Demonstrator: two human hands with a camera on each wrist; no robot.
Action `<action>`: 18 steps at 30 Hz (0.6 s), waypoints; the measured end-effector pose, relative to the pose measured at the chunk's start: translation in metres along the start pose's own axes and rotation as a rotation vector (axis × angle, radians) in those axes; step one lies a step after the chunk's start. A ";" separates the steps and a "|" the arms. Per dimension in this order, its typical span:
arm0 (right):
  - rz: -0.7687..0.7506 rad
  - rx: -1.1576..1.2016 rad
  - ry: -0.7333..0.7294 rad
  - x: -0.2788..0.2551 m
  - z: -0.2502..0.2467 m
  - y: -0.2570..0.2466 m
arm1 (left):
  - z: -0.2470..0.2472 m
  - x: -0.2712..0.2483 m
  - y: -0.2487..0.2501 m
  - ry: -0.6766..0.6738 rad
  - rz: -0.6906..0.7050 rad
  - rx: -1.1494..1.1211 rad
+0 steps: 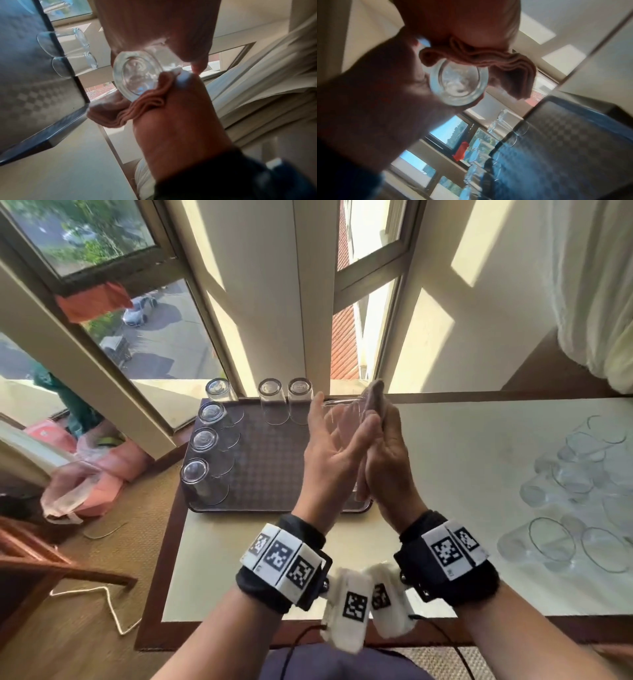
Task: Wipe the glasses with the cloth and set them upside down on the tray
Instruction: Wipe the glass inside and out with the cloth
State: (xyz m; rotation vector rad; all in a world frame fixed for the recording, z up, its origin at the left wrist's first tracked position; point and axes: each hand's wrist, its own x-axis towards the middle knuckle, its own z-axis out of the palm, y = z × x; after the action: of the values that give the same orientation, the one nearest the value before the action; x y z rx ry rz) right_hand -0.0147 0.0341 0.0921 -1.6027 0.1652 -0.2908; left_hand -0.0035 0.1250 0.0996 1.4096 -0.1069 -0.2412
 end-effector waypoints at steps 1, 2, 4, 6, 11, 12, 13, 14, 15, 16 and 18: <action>0.072 0.171 -0.036 0.001 -0.002 -0.003 | 0.000 0.000 0.003 -0.017 -0.012 -0.047; 0.152 0.344 -0.086 0.001 -0.004 -0.005 | -0.003 0.002 0.006 -0.044 -0.035 -0.122; 0.239 0.514 -0.150 0.001 -0.009 -0.011 | -0.009 0.005 0.006 -0.140 -0.058 -0.227; 0.205 0.461 -0.095 0.002 -0.008 -0.010 | -0.013 0.006 0.009 -0.167 -0.052 -0.160; -0.063 -0.180 0.033 0.004 -0.002 0.001 | -0.008 0.006 0.007 -0.064 0.012 -0.063; -0.070 -0.153 0.017 0.005 -0.001 0.002 | -0.006 0.004 0.007 -0.038 0.013 -0.029; -0.037 -0.005 -0.013 0.006 0.000 0.001 | -0.005 0.004 0.005 -0.033 0.015 0.003; 0.036 0.230 -0.062 0.006 0.000 -0.001 | -0.005 0.004 0.006 -0.033 0.015 -0.002; 0.132 0.476 -0.128 0.006 0.000 -0.004 | -0.006 0.005 0.009 -0.042 0.001 -0.053; 0.216 0.660 -0.183 0.005 -0.001 -0.006 | -0.006 0.005 0.014 -0.082 -0.002 -0.105; 0.304 0.799 -0.217 0.004 -0.003 -0.006 | -0.010 0.010 0.018 -0.119 -0.013 -0.112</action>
State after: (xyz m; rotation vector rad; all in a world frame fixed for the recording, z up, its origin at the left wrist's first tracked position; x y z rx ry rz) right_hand -0.0122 0.0306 0.0983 -0.7913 0.1025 0.0615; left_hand 0.0102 0.1350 0.1145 1.2845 -0.1799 -0.3371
